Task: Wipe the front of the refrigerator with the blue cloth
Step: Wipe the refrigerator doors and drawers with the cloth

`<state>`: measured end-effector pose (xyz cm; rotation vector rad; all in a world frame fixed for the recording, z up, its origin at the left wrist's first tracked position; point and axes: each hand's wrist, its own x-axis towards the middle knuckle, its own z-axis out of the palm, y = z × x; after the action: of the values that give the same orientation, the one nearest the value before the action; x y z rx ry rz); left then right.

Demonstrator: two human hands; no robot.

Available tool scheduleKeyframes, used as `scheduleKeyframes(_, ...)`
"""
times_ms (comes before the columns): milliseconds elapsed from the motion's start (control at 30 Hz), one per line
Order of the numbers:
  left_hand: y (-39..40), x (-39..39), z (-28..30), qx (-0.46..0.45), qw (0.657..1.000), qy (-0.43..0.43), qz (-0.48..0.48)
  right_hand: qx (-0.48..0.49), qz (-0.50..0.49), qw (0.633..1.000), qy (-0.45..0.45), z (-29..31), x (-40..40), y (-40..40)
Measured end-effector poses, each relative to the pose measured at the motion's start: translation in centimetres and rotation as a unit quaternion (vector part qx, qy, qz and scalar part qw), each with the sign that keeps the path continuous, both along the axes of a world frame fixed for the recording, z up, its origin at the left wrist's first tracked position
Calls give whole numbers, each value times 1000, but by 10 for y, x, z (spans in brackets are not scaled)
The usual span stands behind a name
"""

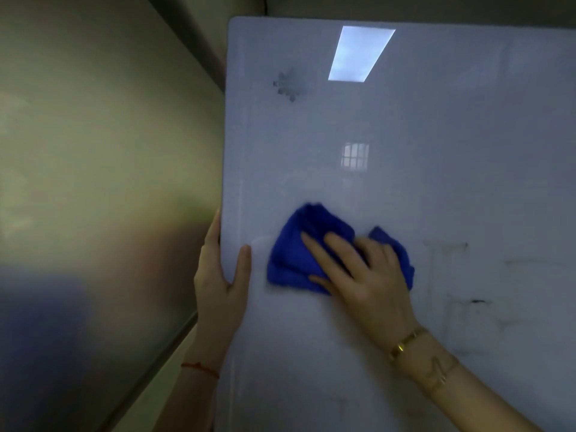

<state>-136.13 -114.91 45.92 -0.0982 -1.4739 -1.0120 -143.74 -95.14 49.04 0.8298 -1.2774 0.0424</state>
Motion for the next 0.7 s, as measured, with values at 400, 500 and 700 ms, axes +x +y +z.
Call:
scheduleKeyframes(400,-1,-4,-1,-7,1000,11,0,-47,-6,999,-8,-9,-4,4)
scheduleKeyframes(500,0,-4,-2,-14,1000,10,-6,4,-32,999,6,-29,-6,34)
scheduleKeyframes(700,2,-4,-2,-15,1000,18,-2,-240,-5,970,-34,74,-7,21)
